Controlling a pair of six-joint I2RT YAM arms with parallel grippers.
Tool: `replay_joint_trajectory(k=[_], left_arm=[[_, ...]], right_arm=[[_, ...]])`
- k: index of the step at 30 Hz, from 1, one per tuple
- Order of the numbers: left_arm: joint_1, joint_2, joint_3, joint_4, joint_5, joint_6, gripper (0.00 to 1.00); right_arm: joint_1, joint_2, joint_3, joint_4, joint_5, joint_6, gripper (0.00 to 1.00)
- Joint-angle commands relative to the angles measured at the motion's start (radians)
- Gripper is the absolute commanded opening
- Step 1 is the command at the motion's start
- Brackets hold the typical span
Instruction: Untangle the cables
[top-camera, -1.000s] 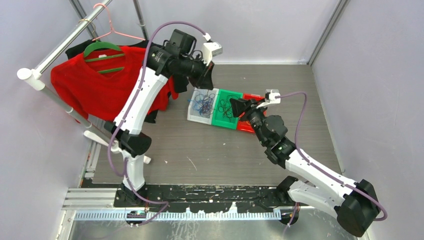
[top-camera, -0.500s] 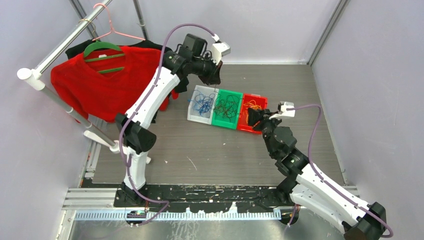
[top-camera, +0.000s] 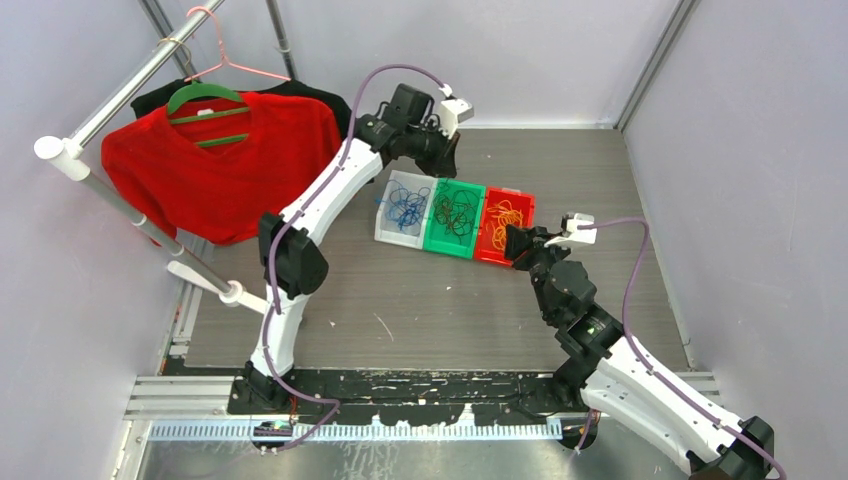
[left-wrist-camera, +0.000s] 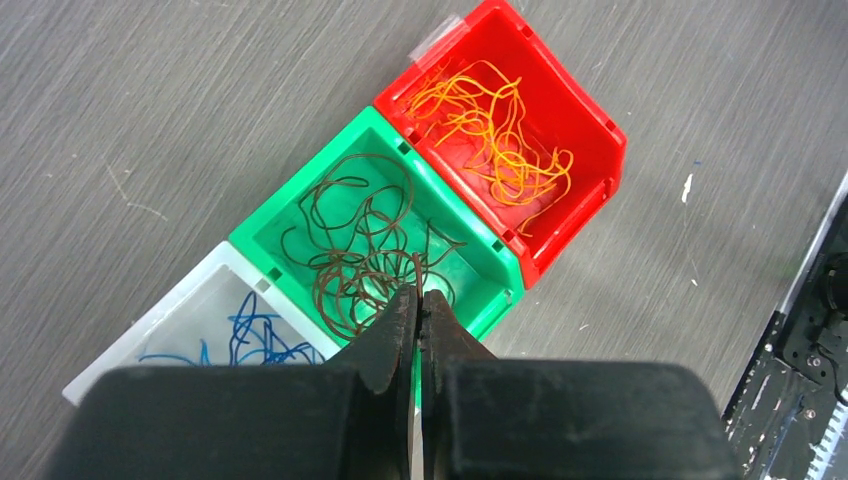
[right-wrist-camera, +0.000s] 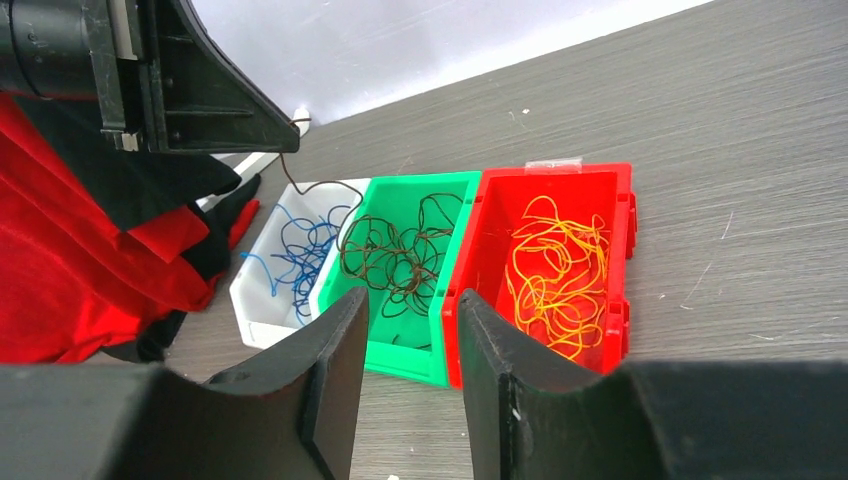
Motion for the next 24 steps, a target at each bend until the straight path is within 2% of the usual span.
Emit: replay_joint_trajectory(k=[1,12,17,22,24], left_arm=[[-0.014,0.005,-0.013,0.105,0.064,-0.031,0.0],[-0.035,0.137,-0.046,0.141,0.092,-0.071,0.0],[-0.043,0.194,-0.071,0.15,0.017,-0.042,0.0],[-0.061,0.223,-0.077,0.129,-0.14,0.02,0.0],[-0.063,0.218,-0.068,0.101,-0.143,0.025,0.01]], right_arm=[[-0.003,-0.015,0.001,0.019,0.032,-0.007,0.43],[-0.004,0.01,-0.003,0.023,0.055,-0.027,0.42],[-0.007,0.038,0.009,0.023,0.053,-0.042,0.41],[-0.012,0.057,0.021,0.022,0.04,-0.045,0.41],[-0.013,0.064,0.028,0.017,0.033,-0.044,0.41]])
